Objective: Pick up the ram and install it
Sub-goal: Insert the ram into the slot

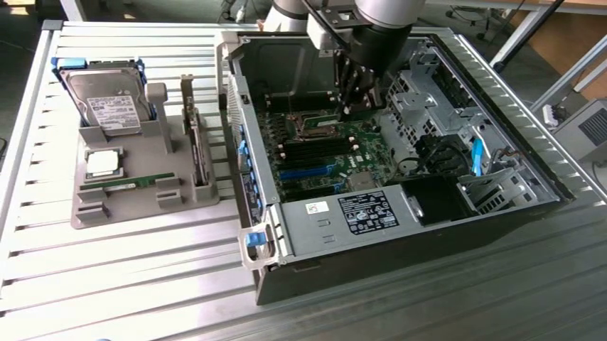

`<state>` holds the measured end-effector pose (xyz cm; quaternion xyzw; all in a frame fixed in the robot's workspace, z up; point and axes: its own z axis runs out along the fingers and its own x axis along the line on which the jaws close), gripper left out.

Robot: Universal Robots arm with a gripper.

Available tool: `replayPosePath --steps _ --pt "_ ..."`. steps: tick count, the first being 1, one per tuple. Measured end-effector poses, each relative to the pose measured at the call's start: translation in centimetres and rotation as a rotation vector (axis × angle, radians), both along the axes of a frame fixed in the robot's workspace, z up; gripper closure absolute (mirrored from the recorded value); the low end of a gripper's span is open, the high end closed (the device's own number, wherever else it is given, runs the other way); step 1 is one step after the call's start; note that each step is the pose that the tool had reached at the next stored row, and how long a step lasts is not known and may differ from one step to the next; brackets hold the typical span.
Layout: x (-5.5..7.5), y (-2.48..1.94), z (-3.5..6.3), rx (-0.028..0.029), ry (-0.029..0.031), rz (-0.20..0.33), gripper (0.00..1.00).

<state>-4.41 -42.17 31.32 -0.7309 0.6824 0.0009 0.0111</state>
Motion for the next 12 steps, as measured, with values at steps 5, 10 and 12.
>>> replayPosePath --steps 5,10,12 --pt "0.0 0.00 -0.61 0.0001 0.0000 -0.061 0.89" --pt "0.0 0.00 -1.31 0.0003 -0.0002 -0.063 0.89" --pt "-0.1 0.00 -1.63 0.0010 -0.0001 -0.064 0.89"
